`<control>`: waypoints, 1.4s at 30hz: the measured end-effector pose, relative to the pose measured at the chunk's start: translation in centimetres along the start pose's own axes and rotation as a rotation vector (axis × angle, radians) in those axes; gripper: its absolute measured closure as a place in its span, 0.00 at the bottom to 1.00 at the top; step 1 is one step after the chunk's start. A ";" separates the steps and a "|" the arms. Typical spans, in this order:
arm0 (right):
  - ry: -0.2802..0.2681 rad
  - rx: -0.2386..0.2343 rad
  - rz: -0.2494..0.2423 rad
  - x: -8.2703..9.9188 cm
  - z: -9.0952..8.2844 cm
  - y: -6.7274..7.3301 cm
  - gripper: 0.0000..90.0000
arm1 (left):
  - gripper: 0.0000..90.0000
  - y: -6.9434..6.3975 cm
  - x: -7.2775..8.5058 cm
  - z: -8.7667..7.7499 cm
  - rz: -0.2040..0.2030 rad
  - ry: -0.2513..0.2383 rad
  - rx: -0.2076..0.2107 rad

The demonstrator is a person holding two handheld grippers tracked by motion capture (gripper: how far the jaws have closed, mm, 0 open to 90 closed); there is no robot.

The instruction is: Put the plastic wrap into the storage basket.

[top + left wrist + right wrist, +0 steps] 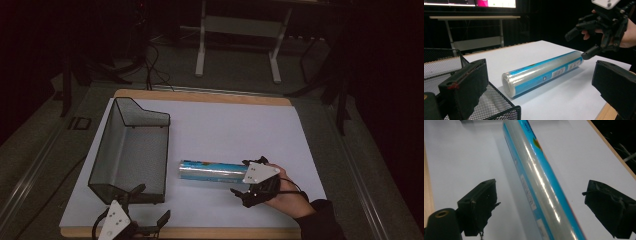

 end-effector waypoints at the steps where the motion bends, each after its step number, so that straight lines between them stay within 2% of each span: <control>1: 0.000 0.000 0.000 0.0 0.0 0.0 0.12 | 0.01 0.0 0.0 0.0 0.000 0.000 0.000; 3: 0.037 -0.031 -0.024 -0.8 0.5 -0.4 0.12 | 0.01 0.0 0.0 0.0 -0.002 0.000 0.001; 10: 0.103 -0.115 -0.020 -1.8 1.8 -0.8 0.12 | 0.01 0.0 0.0 0.0 -0.001 0.002 0.002; 14: 0.141 -0.142 -0.040 -2.4 2.5 -1.2 0.14 | 0.01 0.0 0.0 0.0 -0.004 0.001 0.003; 15: 0.154 -0.165 -0.039 -2.5 2.7 -1.3 0.14 | 0.01 0.0 0.0 0.0 -0.004 0.002 0.003; 16: 0.162 -0.157 -0.044 -2.6 3.0 -1.4 0.14 | 0.01 0.1 0.0 0.0 -0.003 0.000 0.003; 20: 0.218 -0.192 -0.054 -2.8 4.2 -1.7 0.14 | 0.01 0.1 0.0 0.0 -0.003 0.002 0.004; 25: 0.302 -0.208 -0.067 -2.7 6.0 -2.0 0.14 | 0.01 0.1 0.0 0.0 -0.004 0.002 0.007; 33: 0.373 -0.244 -0.053 -2.9 7.6 -3.2 0.16 | 0.01 0.1 0.0 -0.1 0.006 0.003 0.002; 39: 0.498 -0.280 -0.067 -2.4 8.8 -3.8 0.17 | 0.01 0.3 0.0 -0.1 0.014 0.004 -0.003; 42: 0.550 -0.296 -0.056 -2.5 9.2 -4.2 0.22 | 0.01 0.3 0.0 -0.1 0.014 0.004 -0.002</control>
Point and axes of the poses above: each handheld gripper's, and its own axes: z roughly forward along the jaws, x roughly out of its underside, y roughly to its left, the point moved 5 cm from there along z, roughly forward along the jaws, and after that the axes turned 14 degrees about -x, right-handed, at the moved point
